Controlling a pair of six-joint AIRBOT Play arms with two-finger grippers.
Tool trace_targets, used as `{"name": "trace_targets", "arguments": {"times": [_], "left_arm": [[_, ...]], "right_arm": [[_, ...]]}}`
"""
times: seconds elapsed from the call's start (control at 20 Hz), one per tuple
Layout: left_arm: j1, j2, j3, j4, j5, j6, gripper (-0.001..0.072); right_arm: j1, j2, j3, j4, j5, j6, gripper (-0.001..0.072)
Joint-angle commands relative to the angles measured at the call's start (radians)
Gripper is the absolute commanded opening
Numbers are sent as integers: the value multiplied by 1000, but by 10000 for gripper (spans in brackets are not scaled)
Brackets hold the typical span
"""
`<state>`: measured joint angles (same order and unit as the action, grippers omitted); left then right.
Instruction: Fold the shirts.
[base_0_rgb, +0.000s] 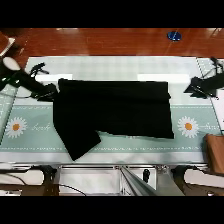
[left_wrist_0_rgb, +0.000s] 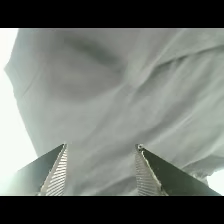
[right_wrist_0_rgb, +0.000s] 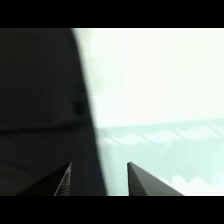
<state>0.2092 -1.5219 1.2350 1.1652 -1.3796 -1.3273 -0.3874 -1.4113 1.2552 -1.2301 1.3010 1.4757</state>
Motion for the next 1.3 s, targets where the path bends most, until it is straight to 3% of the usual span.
{"name": "trace_targets", "arguments": {"times": [0.0,0.1,0.25,0.4,0.75,0.8,0.9,1.1,1.25], "left_arm": [[137,233,-333,-3,145,38,509],[259,335,-536,-42,165,73,509],[388,410,-731,-228,188,138,509],[357,408,-786,-202,175,137,508],[182,407,-860,-325,331,137,504],[157,407,-860,-344,353,135,419],[133,407,-855,-356,375,103,14],[133,407,-851,-365,370,105,14],[134,407,-851,-365,370,112,14]], "right_arm": [[-54,225,-257,13,-123,13,413],[-53,334,-420,44,-148,-3,413],[-53,461,-609,154,-188,-38,413],[-53,516,-697,221,-180,-67,413],[-53,526,-729,264,-171,-74,413],[-55,526,-729,257,-171,-73,413],[-54,526,-729,175,-169,-35,413],[-54,526,-731,-47,-67,75,413],[-54,525,-774,-33,-13,75,413]]}}
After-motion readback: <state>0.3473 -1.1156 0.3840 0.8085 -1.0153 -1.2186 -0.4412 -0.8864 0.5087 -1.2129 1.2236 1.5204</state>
